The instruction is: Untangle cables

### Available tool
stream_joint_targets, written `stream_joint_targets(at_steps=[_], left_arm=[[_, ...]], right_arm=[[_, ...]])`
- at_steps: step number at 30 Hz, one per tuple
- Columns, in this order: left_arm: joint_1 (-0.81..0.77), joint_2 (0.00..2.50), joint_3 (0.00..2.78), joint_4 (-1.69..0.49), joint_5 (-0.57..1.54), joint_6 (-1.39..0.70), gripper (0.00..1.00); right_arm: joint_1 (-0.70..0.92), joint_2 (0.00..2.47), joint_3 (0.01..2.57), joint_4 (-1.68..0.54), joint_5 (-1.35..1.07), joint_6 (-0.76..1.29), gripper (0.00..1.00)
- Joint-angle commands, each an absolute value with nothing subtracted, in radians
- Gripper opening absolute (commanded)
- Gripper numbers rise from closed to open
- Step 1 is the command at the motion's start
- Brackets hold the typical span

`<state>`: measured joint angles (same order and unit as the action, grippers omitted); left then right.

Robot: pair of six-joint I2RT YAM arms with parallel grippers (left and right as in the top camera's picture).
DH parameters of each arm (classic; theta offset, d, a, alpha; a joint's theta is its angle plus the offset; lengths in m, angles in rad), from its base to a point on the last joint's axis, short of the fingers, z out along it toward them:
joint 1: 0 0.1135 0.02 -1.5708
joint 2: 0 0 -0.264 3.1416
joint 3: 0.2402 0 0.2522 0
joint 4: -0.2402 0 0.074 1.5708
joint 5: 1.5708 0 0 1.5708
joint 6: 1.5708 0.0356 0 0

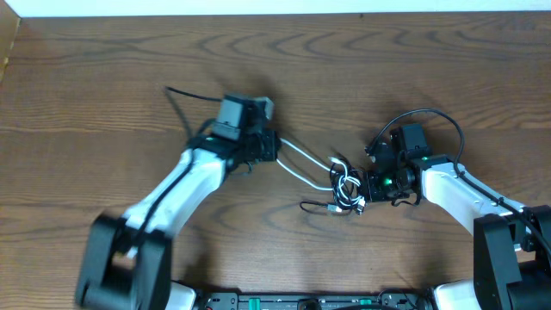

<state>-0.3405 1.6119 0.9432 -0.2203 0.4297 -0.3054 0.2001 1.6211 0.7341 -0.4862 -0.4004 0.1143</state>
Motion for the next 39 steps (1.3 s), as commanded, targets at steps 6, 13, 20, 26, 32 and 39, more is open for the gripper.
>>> stream_joint_targets(at_steps=[6,13,20,26,32,39], left_arm=[[-0.258,1.298,0.946,-0.216,0.407,-0.281,0.08],[-0.168,1.158,0.946,-0.216,0.387,-0.254,0.08],[-0.099,1.14,0.946,-0.228,0.369,-0.241,0.23],[-0.1,1.186,0.945,-0.304,0.376,-0.243,0.31],[-0.152,1.272,0.945,-0.375,0.472,-0.262,0.31],[-0.302,1.407,0.945,-0.376,0.554,-0.264,0.32]], right_arm=[[0.197,1.636,0.722,-0.501,-0.32,0.119,0.01],[0.197,1.636,0.722,-0.501,-0.32,0.119,0.01],[0.197,1.636,0.722,-0.502,-0.32,0.119,0.01],[0.197,1.636,0.722,-0.502,-0.32,0.119,0.01],[0.197,1.636,0.722,-0.501,-0.32,0.119,0.01],[0.197,1.636,0.722,-0.501,-0.321,0.119,0.01]])
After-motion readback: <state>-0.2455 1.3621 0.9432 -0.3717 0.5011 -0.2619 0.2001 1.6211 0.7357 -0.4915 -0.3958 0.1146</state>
